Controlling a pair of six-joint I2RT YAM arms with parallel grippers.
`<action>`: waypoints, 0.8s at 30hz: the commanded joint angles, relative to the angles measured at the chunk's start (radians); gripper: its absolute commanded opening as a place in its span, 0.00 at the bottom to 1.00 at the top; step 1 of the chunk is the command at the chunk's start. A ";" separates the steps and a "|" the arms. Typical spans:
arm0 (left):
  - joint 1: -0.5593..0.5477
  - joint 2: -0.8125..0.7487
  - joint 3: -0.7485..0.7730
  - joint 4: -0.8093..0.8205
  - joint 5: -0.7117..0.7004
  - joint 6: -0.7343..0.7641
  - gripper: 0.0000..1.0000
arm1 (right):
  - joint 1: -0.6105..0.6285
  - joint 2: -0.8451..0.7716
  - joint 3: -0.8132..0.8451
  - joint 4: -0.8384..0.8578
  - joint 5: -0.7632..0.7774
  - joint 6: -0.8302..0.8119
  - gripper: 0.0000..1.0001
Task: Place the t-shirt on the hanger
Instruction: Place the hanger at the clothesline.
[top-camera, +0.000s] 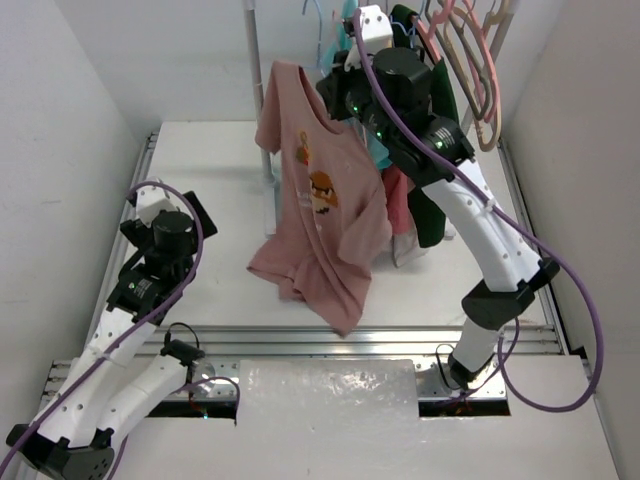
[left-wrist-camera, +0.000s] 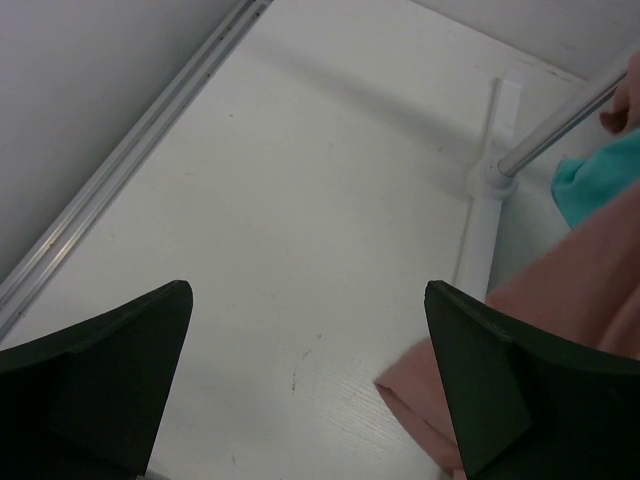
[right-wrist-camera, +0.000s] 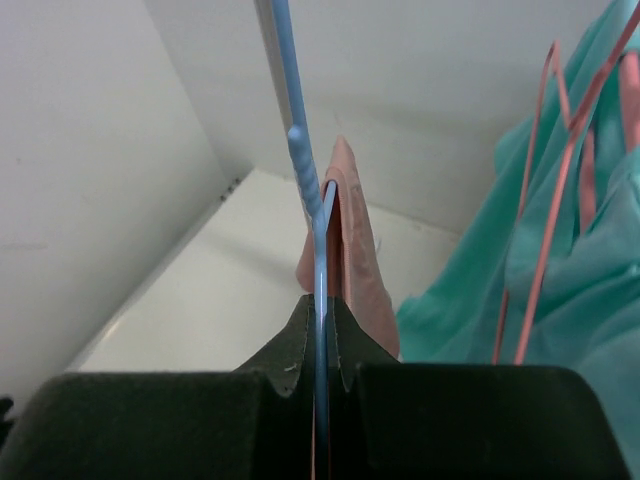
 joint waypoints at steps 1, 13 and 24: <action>0.010 -0.008 -0.001 0.050 0.043 0.022 1.00 | 0.007 0.016 0.081 0.240 0.073 -0.033 0.00; 0.011 -0.034 -0.010 0.075 0.133 0.043 1.00 | -0.034 0.117 0.058 0.534 0.176 -0.221 0.00; 0.040 -0.001 -0.012 0.090 0.228 0.066 1.00 | -0.154 0.221 0.148 0.603 -0.014 -0.121 0.00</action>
